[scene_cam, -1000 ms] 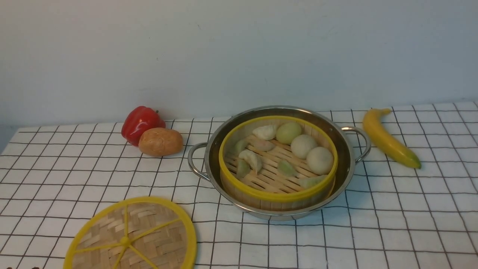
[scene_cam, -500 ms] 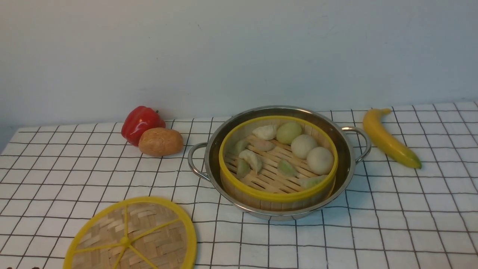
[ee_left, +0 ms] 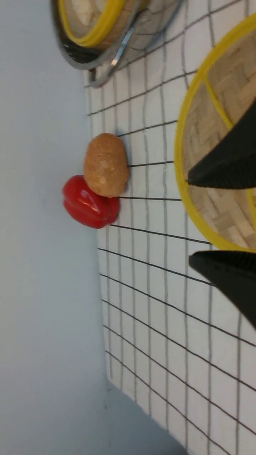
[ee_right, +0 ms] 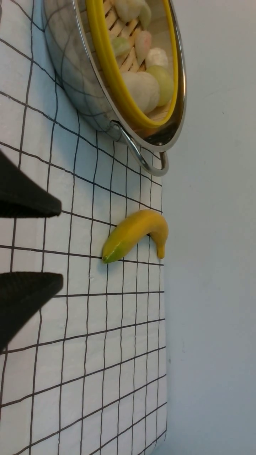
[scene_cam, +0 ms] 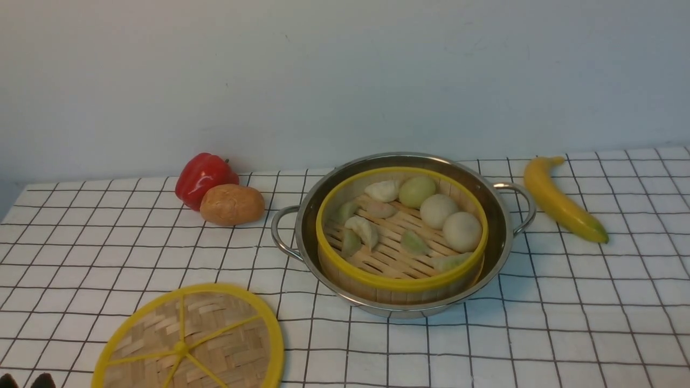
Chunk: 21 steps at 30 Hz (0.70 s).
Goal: Place the steamer in the pot on the white tablecloth, and put the lid on the steamer.
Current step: 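Grasp the bamboo steamer lid lying on the table by its centre knob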
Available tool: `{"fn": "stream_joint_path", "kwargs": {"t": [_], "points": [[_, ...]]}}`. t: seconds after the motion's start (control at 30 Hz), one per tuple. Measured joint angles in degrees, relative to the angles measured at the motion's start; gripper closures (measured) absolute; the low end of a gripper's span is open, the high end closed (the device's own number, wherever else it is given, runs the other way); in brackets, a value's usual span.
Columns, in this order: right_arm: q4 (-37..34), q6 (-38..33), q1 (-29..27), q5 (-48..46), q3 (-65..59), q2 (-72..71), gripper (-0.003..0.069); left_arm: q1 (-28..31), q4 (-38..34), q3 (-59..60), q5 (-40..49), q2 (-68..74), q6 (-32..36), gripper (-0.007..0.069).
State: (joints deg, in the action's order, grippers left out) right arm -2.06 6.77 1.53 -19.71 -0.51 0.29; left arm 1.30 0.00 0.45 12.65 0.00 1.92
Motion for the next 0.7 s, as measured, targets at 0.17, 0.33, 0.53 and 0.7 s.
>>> {"fn": "stream_joint_path", "kwargs": {"t": [0.17,0.33,0.53,0.7], "points": [[0.0,0.17,0.0,0.06,0.0,0.0,0.0419,0.0,-7.08,0.0,-11.68,0.03,-3.55,0.0381],[0.0,0.17,0.0,0.06,0.0,0.0,0.0419,0.0,-10.77,0.0,-23.72,0.03,-6.13,0.0381],[0.0,0.17,0.0,0.06,0.0,0.0,0.0419,0.0,-10.77,-4.15,-16.82,0.52,-14.55,0.0381],[0.0,0.17,0.0,0.06,0.0,0.0,0.0419,0.0,-7.17,-17.84,7.59,7.29,-13.66,0.0381]]}}
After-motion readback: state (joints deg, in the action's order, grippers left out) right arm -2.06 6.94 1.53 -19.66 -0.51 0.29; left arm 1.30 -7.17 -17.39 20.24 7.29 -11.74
